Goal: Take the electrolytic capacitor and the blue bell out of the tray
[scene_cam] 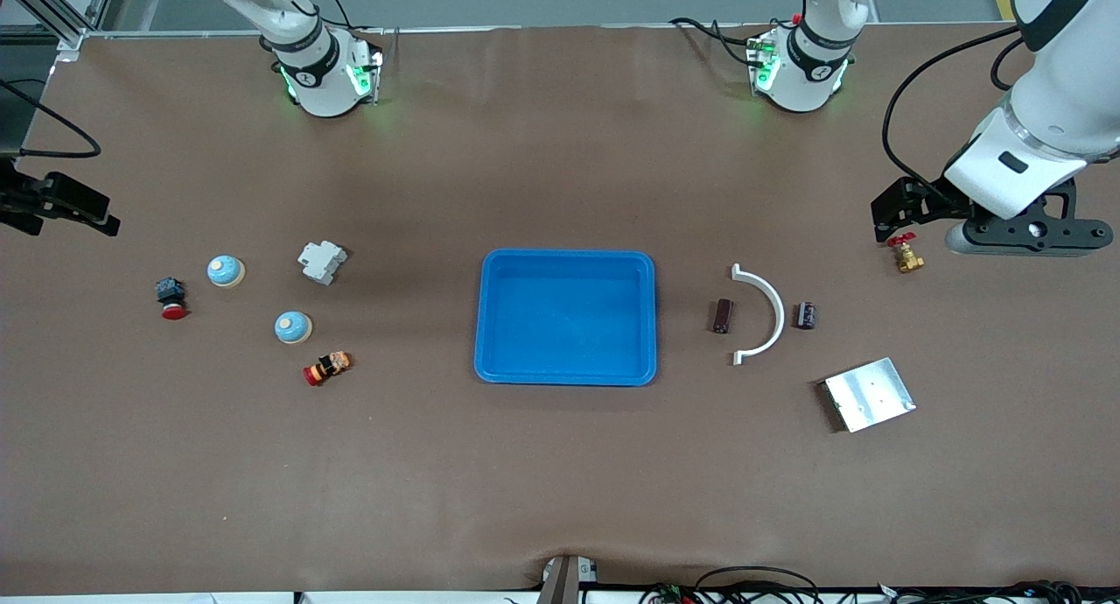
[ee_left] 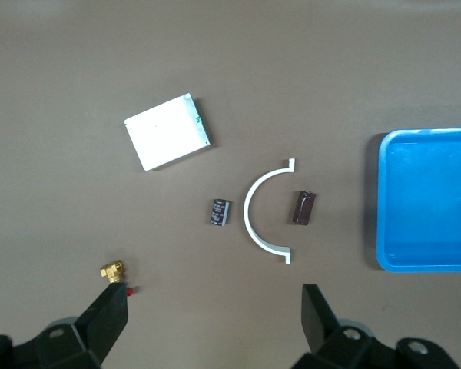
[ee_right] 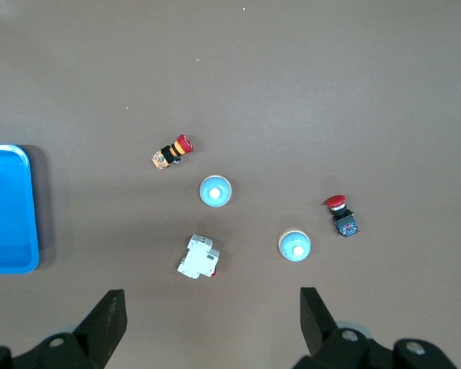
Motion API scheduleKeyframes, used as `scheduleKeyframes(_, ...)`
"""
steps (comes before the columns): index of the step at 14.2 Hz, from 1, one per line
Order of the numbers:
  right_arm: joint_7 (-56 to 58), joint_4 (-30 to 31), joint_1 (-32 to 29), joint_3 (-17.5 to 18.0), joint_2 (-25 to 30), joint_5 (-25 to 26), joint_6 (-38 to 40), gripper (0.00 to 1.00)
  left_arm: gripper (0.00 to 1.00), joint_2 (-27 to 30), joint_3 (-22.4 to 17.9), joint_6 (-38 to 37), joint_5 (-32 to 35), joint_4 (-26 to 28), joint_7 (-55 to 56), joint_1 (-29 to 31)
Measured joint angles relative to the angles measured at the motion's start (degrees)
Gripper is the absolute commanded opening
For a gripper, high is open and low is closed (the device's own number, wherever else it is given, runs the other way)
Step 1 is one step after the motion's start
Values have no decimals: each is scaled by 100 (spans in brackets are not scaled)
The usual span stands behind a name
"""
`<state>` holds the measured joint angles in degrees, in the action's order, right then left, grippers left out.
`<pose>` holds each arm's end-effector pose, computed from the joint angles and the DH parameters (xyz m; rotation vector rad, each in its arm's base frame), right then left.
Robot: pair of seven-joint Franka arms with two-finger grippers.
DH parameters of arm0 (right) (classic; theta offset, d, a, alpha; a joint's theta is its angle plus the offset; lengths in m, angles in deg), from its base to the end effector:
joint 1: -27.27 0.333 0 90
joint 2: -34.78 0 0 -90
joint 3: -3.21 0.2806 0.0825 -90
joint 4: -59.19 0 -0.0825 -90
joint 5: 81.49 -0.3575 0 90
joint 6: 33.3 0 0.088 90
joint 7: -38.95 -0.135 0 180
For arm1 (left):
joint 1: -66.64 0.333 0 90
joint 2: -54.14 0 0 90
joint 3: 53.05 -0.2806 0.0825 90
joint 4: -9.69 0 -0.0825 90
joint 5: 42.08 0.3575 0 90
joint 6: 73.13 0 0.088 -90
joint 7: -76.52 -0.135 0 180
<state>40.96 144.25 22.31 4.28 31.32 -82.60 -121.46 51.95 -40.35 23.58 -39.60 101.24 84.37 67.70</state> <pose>0.5406 -0.0344 0.5643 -3.1204 0.0504 0.0081 0.5401 -0.1039 0.5396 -3.1131 0.1085 -0.0902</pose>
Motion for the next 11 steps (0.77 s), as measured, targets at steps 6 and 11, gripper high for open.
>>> scheduleKeyframes(6, 23, -2, 5, 2, 0, 0, 0, 100, 100, 3, 7, 17, 7, -8, 1, 3)
scheduleKeyframes(11, 51, -2, 13, 5, 0, 0, -1, 100, 100, 3, 7, 25, 7, -8, 2, 3)
